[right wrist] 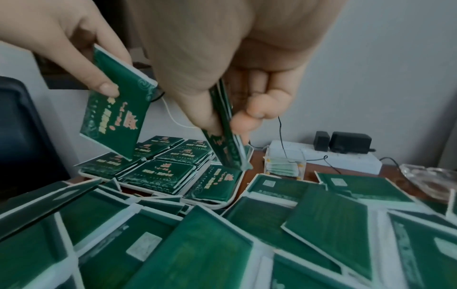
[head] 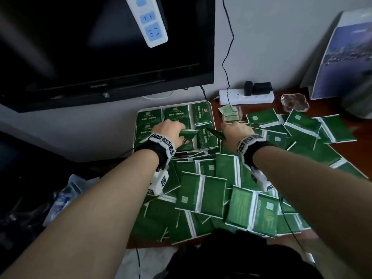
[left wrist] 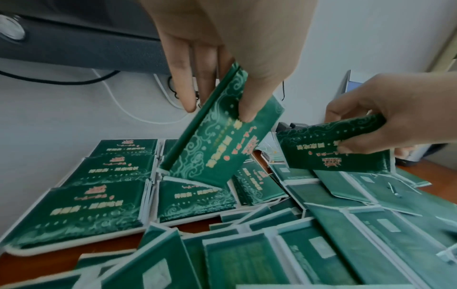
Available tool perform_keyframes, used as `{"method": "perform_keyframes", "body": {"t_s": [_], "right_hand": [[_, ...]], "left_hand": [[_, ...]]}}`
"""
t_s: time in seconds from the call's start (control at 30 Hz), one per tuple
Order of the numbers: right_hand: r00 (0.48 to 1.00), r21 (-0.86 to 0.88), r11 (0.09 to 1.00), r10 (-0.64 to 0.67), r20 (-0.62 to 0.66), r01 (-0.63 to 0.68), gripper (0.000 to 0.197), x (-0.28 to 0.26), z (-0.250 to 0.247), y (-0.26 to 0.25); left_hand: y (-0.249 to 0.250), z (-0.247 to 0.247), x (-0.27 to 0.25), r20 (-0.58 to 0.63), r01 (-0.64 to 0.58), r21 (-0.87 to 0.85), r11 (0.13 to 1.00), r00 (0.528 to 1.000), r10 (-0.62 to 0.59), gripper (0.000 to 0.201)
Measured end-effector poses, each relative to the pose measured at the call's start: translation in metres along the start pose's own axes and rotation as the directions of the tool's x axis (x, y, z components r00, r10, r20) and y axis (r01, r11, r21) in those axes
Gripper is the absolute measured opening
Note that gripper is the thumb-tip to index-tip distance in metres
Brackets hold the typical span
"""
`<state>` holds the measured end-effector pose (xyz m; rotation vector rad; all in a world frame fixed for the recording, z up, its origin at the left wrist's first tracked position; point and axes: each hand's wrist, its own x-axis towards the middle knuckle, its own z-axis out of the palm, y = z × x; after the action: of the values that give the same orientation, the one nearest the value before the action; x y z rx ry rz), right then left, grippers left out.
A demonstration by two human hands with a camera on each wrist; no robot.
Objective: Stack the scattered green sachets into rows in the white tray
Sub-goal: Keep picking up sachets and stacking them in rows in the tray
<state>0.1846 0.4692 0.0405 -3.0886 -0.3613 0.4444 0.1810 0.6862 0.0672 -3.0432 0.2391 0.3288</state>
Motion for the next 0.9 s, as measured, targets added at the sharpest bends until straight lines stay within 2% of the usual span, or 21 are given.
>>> {"method": "perform_keyframes", "body": {"t_s": [0.17,0.33,0.53,0.7,0.9], "right_hand": [[0.989,0.083,0.987,0.131,0.070,-0.136,0.026,0.021,0.014,-0.032],[0.982,0.108,0.977,0.176,0.066,-0.183,0.029,0.039,0.023,-0.042],[0.996,0.062,0.996,0.057,0.064,-0.061,0.045,0.077,0.025,-0.047],[0.994,-0.027,0.999,-0.044,0.097,0.047,0.042,0.100,0.047,-0.049],[0.989,0.003,0.998,-0.062,0.137,0.062,0.043,0.106,0.075,-0.043]], "left_hand": [[-0.039,0.008,0.042,-0.075,-0.116,-0.043,0.992,0.991,0.113,0.026],[-0.041,0.012,0.089,-0.170,-0.257,-0.065,0.964,0.955,0.243,0.032],[-0.031,0.028,0.145,-0.201,-0.348,-0.086,0.934,0.924,0.325,0.046],[-0.025,0.072,0.196,-0.151,-0.416,-0.100,0.904,0.904,0.400,0.056],[-0.016,0.105,0.214,-0.083,-0.429,-0.116,0.896,0.903,0.421,0.062]]}}
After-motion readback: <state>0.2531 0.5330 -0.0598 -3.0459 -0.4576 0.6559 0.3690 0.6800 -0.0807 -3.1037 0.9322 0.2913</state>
